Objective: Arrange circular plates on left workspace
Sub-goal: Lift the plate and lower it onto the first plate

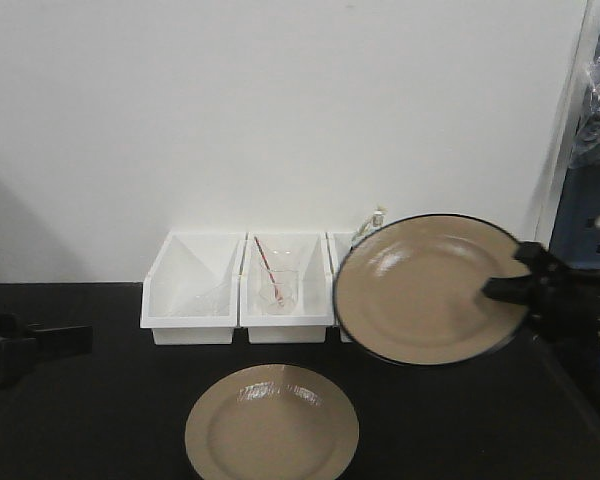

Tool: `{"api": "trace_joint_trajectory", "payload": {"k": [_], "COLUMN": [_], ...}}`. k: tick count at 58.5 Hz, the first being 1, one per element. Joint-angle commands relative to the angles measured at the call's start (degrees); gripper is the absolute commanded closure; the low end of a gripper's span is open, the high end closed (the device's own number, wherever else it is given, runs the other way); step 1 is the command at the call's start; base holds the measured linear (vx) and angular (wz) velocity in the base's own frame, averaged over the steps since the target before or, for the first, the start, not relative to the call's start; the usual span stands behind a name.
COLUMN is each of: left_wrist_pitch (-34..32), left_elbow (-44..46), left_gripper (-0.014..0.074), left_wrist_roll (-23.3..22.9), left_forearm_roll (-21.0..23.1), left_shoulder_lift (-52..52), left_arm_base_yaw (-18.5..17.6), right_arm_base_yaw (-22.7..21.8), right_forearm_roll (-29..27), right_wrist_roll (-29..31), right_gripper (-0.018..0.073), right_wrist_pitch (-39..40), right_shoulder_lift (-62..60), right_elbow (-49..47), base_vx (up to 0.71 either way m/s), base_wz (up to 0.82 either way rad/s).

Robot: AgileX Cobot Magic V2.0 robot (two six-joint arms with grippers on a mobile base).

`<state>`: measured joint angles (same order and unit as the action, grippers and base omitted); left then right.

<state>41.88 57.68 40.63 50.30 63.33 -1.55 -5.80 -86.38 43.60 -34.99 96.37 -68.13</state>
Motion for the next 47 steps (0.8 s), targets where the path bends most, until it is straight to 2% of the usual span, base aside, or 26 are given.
{"api": "trace_joint_trajectory", "payload": {"k": [1,8,21,41,47], "left_wrist_pitch": [-2.7,-3.5,-5.3,-4.8,-4.9], "left_elbow": [1.6,1.6,1.6,1.6,1.6], "left_gripper": [0.0073,0.0073,0.0073,0.0073,0.0073], "left_wrist_roll": [-0.4,-0.4,-0.4,-0.4,-0.4], "left_forearm_roll": [2.7,2.7,2.7,3.1,3.1], "left_shoulder_lift": [-1.4,-1.4,-1.4,-1.4,-1.4], "left_arm_base_yaw": [-0.1,-0.1,-0.1,-0.1,-0.1], "right_arm_base_yaw": [6.7,13.2,18.3,19.5,19.5], "right_forearm_roll": [-4.7,-5.6,-7.5,-6.6,-3.4], "right_wrist_roll": [-2.8,-4.9,-4.8,-4.3,-4.3], "right_gripper": [0.0563,0.0563,0.0563,0.0547,0.0506], "right_wrist_pitch": [1.6,2.6,1.9,1.2,1.1], "right_shoulder_lift": [1.8,8.6,15.7,20.4,20.6], "right_elbow": [-5.9,-10.1,-11.1,-11.1,-11.1], "base_vx": [0.0,0.0,0.0,0.0,0.0], "base_wz": [0.0,0.0,0.0,0.0,0.0]}}
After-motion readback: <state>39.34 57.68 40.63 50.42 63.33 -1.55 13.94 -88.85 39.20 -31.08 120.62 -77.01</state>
